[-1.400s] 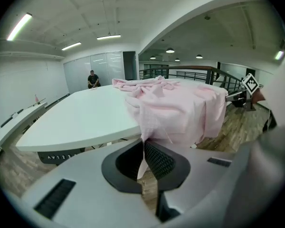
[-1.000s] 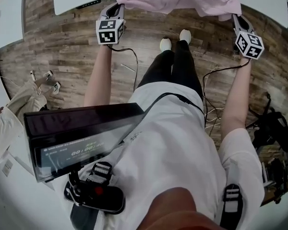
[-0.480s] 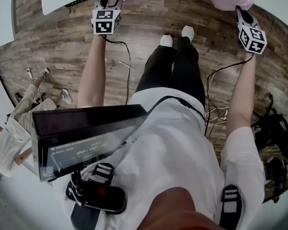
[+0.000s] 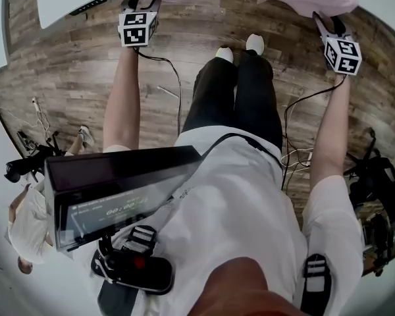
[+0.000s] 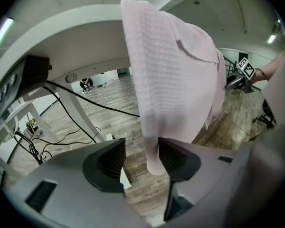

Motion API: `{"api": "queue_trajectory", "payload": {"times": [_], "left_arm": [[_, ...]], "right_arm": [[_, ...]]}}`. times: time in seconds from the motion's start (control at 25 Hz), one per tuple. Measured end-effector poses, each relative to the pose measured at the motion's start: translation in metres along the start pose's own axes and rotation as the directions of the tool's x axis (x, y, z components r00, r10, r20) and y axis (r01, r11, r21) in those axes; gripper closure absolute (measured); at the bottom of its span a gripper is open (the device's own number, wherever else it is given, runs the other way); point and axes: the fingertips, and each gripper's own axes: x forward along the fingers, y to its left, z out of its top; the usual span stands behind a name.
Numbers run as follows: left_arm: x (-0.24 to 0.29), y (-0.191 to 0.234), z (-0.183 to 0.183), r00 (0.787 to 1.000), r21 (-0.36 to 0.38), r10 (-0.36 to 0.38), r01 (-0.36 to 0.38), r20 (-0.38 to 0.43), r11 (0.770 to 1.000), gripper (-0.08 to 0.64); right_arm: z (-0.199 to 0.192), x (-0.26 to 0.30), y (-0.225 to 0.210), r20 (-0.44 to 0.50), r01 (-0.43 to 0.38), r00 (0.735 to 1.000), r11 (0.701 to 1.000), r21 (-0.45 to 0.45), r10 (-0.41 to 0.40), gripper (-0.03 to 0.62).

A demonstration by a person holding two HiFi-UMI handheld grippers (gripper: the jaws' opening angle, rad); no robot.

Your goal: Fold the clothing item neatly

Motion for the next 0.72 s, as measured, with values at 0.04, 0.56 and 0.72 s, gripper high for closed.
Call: {"api": "queue_trajectory", "payload": {"times": [0.04,0.56,0.72], "left_arm": [[0.002,0.000,-0.003,1.000,-0.002,0.001,-0.001,0.002,1.000,0.359],[-0.003,-0.023,0.009,0.997,-0.044,-0.059,0.062,0.051,0.997,0.549],[-0.052,-0.045,0.029,0.991,-0.053,-0.124,0.127,0.055,0.990,0.549]], "right_arm": [[-0.005,0.004,0.000,-0.003,-0.003,1.000,1.000,0.002,0.003,0.377],[-0.001,-0.006,0.004,0.061,-0.047,0.997,0.997,0.063,0.043,0.583],[0.026,-0.049,0.027,0.076,-0.076,0.995,0.994,0.077,0.070,0.583]]}}
